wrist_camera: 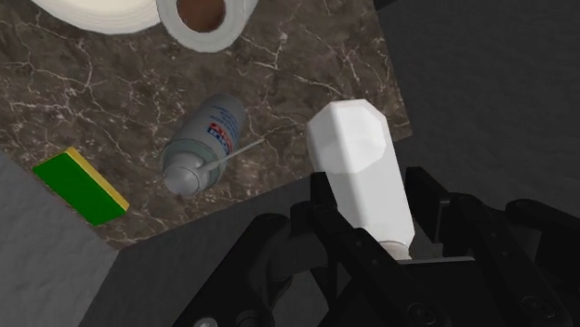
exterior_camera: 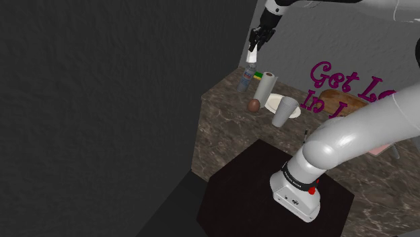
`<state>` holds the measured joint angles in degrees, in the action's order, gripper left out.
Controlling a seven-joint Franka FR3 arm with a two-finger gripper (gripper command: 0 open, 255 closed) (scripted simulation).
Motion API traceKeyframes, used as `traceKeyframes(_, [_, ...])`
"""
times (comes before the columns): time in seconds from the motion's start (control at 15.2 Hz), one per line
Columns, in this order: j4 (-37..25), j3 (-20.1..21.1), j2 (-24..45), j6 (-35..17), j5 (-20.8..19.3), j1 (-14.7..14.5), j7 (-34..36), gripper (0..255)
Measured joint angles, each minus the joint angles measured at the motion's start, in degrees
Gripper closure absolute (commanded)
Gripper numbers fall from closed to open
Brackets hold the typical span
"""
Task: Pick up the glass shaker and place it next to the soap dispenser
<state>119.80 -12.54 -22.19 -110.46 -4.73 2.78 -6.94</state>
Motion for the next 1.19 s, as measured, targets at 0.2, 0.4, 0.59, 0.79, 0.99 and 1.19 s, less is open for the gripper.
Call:
traceKeyframes(0.2, [3.19, -1.77, -3.88, 0.5, -0.99, 1.34, -2.6, 255])
traceKeyframes(0.4, [5.34, -4.2, -7.47, 1.66, -2.2, 2.96, -5.97, 255])
traceKeyframes(0.59, [7.19, -6.38, -10.28, 2.35, -3.42, 4.43, -8.93, 255])
traceKeyframes(0.79, [8.5, -8.83, -13.34, 3.77, -4.89, 6.11, -12.27, 255])
traceKeyframes(0.99, [9.3, -11.84, -15.51, 4.69, -6.47, 7.77, -16.09, 255])
traceKeyframes(1.19, [9.22, -14.72, -17.3, 6.1, -7.99, 9.29, -19.81, 255])
